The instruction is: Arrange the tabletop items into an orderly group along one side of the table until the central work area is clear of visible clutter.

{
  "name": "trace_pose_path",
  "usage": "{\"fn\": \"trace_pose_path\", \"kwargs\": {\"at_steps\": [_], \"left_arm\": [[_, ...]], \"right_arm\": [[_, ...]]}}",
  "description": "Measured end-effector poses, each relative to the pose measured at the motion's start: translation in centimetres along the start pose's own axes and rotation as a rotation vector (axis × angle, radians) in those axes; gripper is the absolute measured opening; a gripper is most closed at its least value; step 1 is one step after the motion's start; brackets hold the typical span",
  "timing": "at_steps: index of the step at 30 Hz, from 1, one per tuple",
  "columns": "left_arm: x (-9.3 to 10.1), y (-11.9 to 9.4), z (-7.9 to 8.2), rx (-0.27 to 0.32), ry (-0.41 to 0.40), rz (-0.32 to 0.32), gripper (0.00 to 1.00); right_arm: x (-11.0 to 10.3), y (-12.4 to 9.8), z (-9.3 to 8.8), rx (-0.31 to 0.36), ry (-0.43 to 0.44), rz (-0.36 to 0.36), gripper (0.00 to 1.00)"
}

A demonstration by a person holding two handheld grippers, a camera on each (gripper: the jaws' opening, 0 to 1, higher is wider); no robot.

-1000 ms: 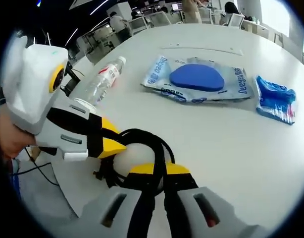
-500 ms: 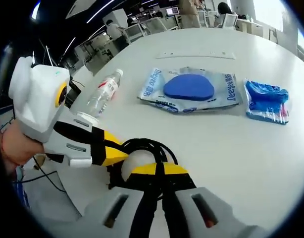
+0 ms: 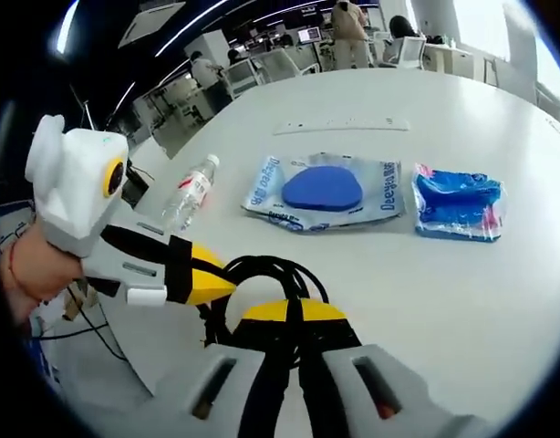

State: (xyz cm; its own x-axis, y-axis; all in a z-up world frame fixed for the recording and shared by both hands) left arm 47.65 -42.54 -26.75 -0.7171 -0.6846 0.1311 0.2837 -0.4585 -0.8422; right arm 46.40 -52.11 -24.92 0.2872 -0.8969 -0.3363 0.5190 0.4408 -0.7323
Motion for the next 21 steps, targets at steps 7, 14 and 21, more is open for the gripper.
{"fn": "trace_pose_path", "kwargs": {"at_steps": [7, 14, 21], "left_arm": [[0.7, -0.2, 2.0, 0.018, 0.029, -0.014, 0.03], [1.5, -0.2, 4.1, 0.034, 0.052, -0.032, 0.03], [2.2, 0.1, 6.3, 0.042, 0.087, -0.042, 0.03]], "right_arm": [[1.0, -1.3, 0.9, 0.033, 0.011, -0.014, 0.0], [2.4, -2.6, 2.0, 0.067, 0.019, -0.028, 0.0], [3.6, -3.9, 3.1, 0.097, 0.025, -0.045, 0.0]]}}
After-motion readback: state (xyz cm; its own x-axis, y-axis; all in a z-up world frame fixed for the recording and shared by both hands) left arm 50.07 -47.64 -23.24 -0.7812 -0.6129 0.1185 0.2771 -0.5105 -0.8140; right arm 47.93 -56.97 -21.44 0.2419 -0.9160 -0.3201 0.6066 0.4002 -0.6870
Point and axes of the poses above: the point that each gripper's makers call its tool centre point, and the gripper's own axes: y roughly forward along the fingers, x roughly to its right, z roughly out of its top, the point moved 3 cm from there along -y, roughly backward along the fingers, and after that the axes turned 3 degrees about y, right-handed, at the moved point
